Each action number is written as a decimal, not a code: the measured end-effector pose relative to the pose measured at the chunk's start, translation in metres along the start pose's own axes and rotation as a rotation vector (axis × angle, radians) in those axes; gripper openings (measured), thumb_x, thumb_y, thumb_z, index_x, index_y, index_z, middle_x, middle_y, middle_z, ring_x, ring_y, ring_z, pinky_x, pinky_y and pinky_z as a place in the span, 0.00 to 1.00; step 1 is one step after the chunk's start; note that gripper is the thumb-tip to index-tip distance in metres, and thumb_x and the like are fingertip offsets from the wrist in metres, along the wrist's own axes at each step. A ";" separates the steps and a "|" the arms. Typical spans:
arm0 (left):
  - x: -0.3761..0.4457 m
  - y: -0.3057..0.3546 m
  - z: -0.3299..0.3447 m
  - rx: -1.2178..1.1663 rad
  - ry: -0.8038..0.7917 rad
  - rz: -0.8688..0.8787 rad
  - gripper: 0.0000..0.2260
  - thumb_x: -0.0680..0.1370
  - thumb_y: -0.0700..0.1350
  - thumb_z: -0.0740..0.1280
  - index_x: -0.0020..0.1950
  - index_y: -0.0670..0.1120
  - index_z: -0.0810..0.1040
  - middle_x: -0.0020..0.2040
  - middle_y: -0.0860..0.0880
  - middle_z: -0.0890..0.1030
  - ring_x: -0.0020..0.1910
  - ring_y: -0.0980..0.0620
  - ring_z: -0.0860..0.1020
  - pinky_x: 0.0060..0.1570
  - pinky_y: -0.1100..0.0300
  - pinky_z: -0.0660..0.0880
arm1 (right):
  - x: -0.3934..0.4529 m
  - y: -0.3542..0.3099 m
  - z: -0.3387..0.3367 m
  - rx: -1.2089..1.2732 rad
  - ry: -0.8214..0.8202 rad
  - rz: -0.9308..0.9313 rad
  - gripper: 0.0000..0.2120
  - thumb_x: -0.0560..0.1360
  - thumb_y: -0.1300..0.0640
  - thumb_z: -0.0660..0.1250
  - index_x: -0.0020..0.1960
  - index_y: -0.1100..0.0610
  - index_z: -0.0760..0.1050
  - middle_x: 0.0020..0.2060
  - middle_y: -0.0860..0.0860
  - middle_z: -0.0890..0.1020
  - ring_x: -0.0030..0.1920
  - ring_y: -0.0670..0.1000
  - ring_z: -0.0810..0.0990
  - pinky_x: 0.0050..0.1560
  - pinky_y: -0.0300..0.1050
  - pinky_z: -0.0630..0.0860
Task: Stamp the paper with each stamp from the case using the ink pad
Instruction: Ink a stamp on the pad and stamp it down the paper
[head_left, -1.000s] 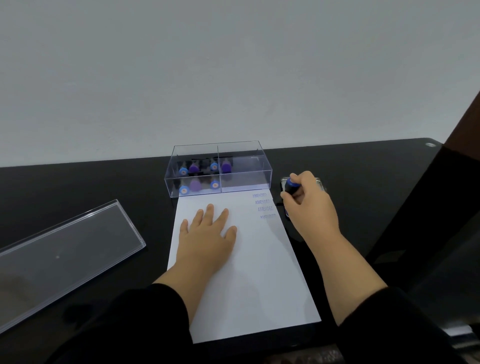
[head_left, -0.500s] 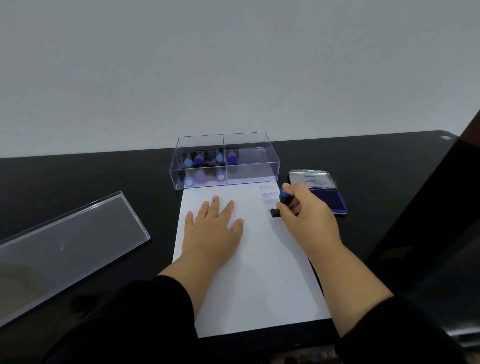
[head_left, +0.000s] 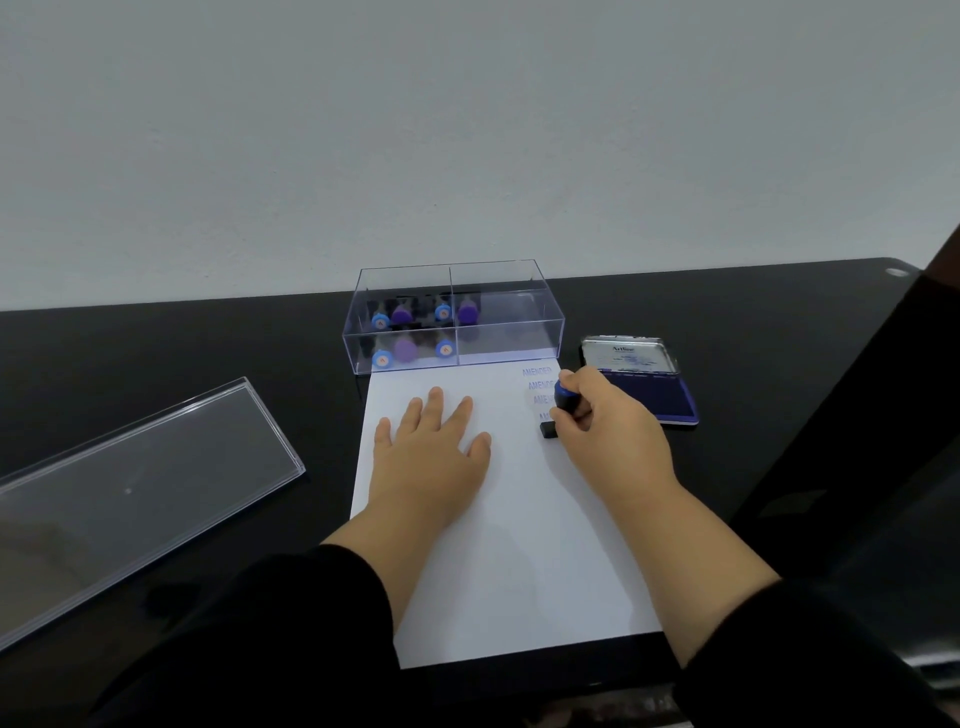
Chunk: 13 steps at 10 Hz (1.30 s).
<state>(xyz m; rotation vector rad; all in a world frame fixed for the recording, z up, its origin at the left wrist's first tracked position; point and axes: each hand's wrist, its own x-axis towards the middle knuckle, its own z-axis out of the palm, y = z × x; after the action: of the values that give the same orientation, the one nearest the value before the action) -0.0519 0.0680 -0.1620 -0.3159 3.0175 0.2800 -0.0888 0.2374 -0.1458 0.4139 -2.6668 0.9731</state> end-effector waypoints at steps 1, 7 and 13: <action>0.000 0.000 0.000 0.002 0.000 0.002 0.25 0.82 0.58 0.44 0.78 0.57 0.42 0.78 0.51 0.40 0.77 0.50 0.41 0.73 0.47 0.40 | -0.001 -0.001 0.000 -0.002 0.004 -0.002 0.09 0.77 0.58 0.65 0.57 0.52 0.73 0.38 0.46 0.74 0.40 0.51 0.75 0.40 0.46 0.75; -0.001 0.001 0.000 0.002 0.004 -0.006 0.24 0.82 0.58 0.44 0.78 0.57 0.43 0.78 0.52 0.41 0.77 0.50 0.41 0.73 0.48 0.39 | 0.000 -0.002 -0.001 0.004 0.003 0.002 0.08 0.76 0.59 0.64 0.55 0.53 0.73 0.32 0.43 0.69 0.38 0.50 0.72 0.39 0.47 0.73; 0.000 0.001 -0.001 0.008 -0.006 -0.019 0.24 0.82 0.58 0.44 0.78 0.57 0.43 0.78 0.52 0.41 0.77 0.51 0.41 0.73 0.47 0.40 | 0.008 0.003 -0.020 0.549 0.180 0.221 0.13 0.74 0.61 0.68 0.47 0.43 0.70 0.34 0.44 0.77 0.40 0.48 0.79 0.47 0.48 0.80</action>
<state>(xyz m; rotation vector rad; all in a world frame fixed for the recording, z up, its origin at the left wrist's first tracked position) -0.0519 0.0687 -0.1613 -0.3416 3.0075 0.2663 -0.0939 0.2515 -0.1302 0.1240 -2.2876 1.7269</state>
